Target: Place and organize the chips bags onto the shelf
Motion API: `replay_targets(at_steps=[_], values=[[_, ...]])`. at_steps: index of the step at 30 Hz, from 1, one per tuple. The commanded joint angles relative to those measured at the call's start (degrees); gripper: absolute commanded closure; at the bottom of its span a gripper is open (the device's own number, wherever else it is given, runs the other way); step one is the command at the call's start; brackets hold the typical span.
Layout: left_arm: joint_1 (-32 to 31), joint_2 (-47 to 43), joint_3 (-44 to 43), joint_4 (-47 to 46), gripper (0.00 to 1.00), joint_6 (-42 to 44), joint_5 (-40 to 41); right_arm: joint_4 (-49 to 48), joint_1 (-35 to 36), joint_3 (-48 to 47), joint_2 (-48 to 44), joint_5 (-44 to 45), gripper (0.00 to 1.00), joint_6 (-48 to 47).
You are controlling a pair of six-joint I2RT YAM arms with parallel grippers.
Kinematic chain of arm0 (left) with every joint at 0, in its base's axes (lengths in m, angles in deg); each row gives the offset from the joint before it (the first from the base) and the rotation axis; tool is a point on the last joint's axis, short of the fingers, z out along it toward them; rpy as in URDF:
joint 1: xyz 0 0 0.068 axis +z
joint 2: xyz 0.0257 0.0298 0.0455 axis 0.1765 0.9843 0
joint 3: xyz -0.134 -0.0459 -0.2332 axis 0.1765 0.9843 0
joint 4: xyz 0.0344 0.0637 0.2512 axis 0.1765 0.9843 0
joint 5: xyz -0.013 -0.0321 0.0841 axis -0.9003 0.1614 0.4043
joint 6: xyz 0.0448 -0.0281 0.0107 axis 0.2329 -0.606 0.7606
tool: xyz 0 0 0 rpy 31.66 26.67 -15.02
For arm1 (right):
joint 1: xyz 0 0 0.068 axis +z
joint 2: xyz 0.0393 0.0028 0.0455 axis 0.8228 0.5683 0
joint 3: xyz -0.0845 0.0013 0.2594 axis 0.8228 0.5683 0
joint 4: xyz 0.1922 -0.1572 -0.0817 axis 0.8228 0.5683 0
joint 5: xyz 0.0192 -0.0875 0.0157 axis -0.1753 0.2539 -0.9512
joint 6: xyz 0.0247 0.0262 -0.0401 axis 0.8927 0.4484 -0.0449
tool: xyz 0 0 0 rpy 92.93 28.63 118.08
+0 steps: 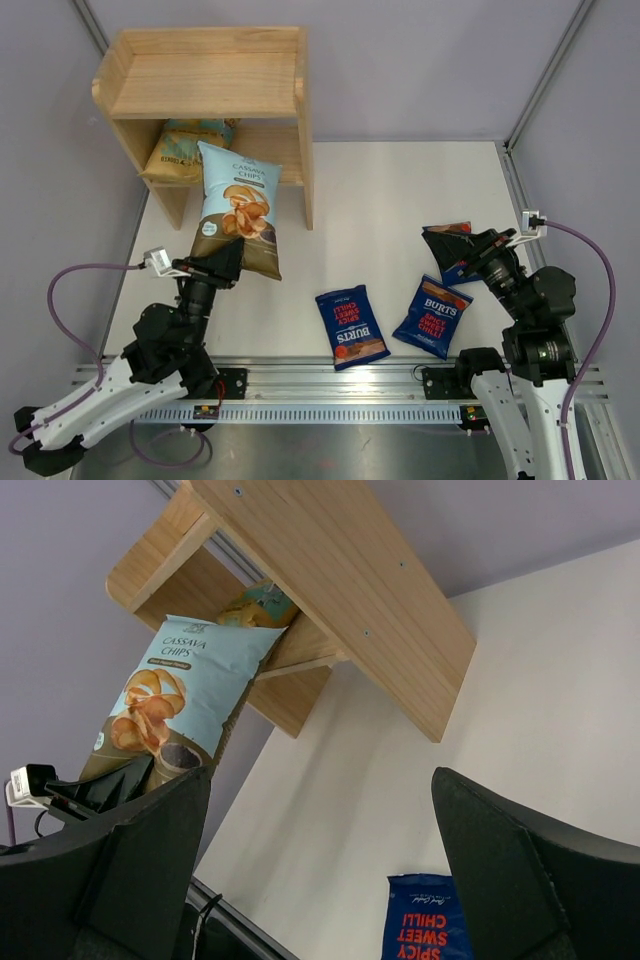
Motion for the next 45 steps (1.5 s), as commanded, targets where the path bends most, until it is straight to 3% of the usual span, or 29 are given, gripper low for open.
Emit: replay_targets(at_steps=[1, 5, 12, 17, 31, 45], values=[[0.9, 4.9, -3.8, -10.0, 0.98, 3.2, 1.0, 1.1, 0.1, -3.4, -0.6, 1.3, 0.00, -1.7], [5.3, 10.0, -5.5, -11.5, 0.98, 2.8, -3.7, 2.0, 0.2, -4.5, -1.7, 1.1, 0.01, -1.6], [24.2, 19.7, -9.1, -15.1, 1.00, -5.6, -27.9, 2.5, 0.2, -5.6, -2.2, 0.5, 0.01, -1.1], [25.6, 26.5, -12.7, -19.0, 1.00, -4.7, -30.4, 3.4, 0.2, -6.3, -2.5, 0.5, 0.00, -1.7], [42.0, 43.7, -18.3, -29.6, 0.99, -13.7, -45.6, 5.7, 0.2, -8.7, -3.5, 0.1, 0.01, -3.0], [43.4, 64.7, -27.4, -40.0, 0.98, -15.9, -47.7, 4.4, 0.2, -6.4, -3.6, 0.3, 0.01, -1.8]])
